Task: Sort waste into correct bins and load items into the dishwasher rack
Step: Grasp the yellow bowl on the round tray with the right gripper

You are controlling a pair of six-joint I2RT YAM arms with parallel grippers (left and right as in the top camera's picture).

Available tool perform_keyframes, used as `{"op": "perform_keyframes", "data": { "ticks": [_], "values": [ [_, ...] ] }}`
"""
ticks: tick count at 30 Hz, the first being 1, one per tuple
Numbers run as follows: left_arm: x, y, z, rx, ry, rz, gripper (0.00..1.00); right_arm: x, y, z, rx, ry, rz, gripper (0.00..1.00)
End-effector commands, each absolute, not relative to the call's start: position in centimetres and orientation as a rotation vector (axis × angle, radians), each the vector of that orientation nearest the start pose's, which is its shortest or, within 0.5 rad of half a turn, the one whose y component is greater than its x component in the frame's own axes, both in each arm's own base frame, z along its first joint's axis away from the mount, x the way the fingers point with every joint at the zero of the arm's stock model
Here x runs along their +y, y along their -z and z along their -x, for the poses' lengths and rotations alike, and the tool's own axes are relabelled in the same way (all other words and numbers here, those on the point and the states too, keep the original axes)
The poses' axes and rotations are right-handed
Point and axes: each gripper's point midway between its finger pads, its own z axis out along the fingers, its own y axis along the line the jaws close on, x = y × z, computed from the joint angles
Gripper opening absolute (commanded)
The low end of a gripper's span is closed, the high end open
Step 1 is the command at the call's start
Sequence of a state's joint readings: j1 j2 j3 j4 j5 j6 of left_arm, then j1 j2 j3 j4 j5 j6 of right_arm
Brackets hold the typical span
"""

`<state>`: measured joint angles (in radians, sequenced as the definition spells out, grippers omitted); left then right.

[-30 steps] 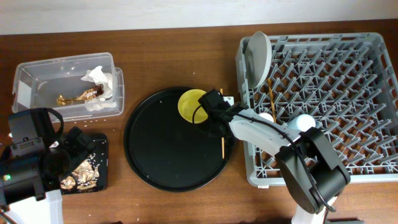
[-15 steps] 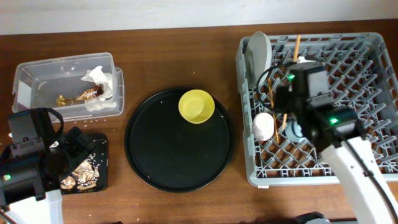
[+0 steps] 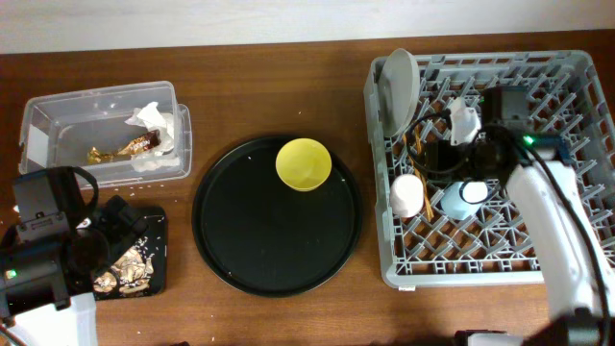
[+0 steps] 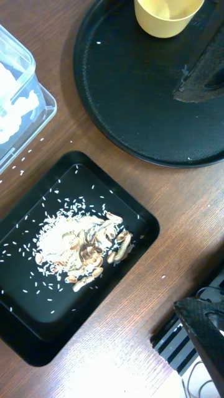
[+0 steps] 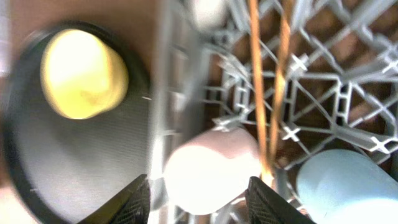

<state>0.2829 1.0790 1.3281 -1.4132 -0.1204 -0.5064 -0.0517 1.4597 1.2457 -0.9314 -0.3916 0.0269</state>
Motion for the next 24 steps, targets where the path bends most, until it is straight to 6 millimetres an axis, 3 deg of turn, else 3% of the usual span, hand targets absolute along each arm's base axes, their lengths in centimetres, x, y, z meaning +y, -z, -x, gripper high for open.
{"op": "perform_keyframes", "data": {
  "ticks": [1,2,3,4,7,9,10,11,13,15,17,21,24],
  "values": [
    [8.1,-24.6,-20.1,2.475,-0.096,1.083,0.99,11.2,-23.0,-31.2,2.500,-0.803,0.228,0.54],
    [8.1,-24.6,-20.1,2.475,-0.096,1.083,0.99,14.1,-22.9,-30.1,2.504,-0.809,0.355,0.55],
    [8.1,-24.6,-20.1,2.475,-0.096,1.083,0.99,17.1,-21.4,-30.0,2.536,-0.675,0.449,0.57],
    [8.1,-24.6,-20.1,2.475,-0.096,1.083,0.99,19.4,-20.1,-31.2,2.545,-0.540,0.395,0.59],
    [8.1,-24.6,-20.1,2.475,-0.096,1.083,0.99,26.2,-19.5,-32.9,2.615,-0.510,0.500,0.64],
    [8.1,-24.6,-20.1,2.475,-0.096,1.083,0.99,27.8,-20.3,-35.2,2.664,-0.489,0.505,0.65],
    [8.1,-24.6,-20.1,2.476,-0.096,1.083,0.99,29.3,-19.9,-37.2,2.678,-0.483,0.509,0.65],
    [8.1,-24.6,-20.1,2.475,-0.096,1.083,0.99,30.5,-18.2,-38.3,2.696,-0.474,0.523,0.65],
    [8.1,-24.6,-20.1,2.475,-0.096,1.083,0.99,31.4,-12.1,-40.2,2.751,-0.350,0.530,0.65],
    [8.1,-24.6,-20.1,2.476,-0.096,1.083,0.99,32.1,-7.8,-40.5,2.805,-0.317,0.547,0.63],
    [8.1,-24.6,-20.1,2.475,-0.096,1.083,0.99,32.5,-5.0,-39.9,2.844,-0.244,0.576,0.53],
    [8.1,-24.6,-20.1,2.475,-0.096,1.083,0.99,33.6,-4.2,-38.6,2.823,-0.088,0.519,0.36],
    [8.1,-24.6,-20.1,2.475,-0.096,1.083,0.99,32.7,-3.4,-38.4,2.796,0.064,0.446,0.35]
  ]
}}
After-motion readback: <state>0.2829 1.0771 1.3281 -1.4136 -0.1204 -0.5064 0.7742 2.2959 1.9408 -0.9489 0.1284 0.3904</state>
